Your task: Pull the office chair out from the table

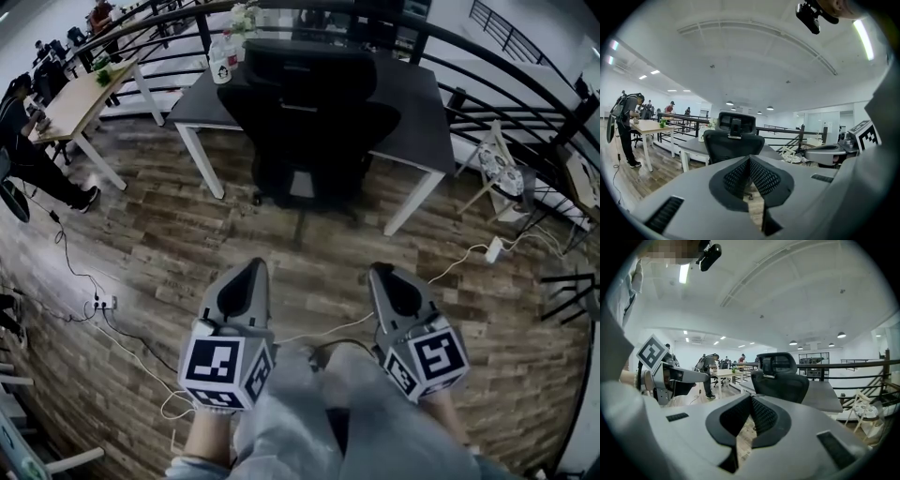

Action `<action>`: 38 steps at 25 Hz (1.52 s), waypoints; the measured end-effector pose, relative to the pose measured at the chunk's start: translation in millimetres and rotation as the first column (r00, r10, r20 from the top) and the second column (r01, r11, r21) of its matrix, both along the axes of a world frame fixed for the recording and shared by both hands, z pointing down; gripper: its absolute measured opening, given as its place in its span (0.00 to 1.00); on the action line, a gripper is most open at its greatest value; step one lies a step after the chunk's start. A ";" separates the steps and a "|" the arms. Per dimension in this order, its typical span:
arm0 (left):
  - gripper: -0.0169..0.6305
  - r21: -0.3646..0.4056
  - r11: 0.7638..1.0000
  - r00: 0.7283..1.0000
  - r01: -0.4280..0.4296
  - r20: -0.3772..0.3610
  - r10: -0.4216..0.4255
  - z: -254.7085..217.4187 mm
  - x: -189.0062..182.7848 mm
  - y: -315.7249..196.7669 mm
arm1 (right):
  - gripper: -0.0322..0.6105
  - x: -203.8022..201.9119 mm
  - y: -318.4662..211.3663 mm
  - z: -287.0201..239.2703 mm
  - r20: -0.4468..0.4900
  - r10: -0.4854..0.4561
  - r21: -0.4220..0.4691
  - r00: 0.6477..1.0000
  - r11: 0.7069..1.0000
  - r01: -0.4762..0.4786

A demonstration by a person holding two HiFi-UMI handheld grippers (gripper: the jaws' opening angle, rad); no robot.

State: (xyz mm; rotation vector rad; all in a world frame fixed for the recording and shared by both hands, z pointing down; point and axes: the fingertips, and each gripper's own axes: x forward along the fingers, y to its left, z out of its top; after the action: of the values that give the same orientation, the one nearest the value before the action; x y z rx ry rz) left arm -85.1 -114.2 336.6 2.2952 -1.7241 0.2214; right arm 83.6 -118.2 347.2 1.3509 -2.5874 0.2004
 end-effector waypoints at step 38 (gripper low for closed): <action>0.04 0.015 0.996 0.990 0.084 0.109 -0.085 7.2 -65.3 -188.1 | 0.06 0.9 -246.6 -0.2 -0.252 0.051 0.165 0.966 0.986 -0.009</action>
State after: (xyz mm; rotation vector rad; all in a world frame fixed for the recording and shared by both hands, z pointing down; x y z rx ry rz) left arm -150.4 -302.4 343.7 2.2500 -1.8750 0.3284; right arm 84.5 -364.8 346.9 1.3683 -2.4105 -0.1737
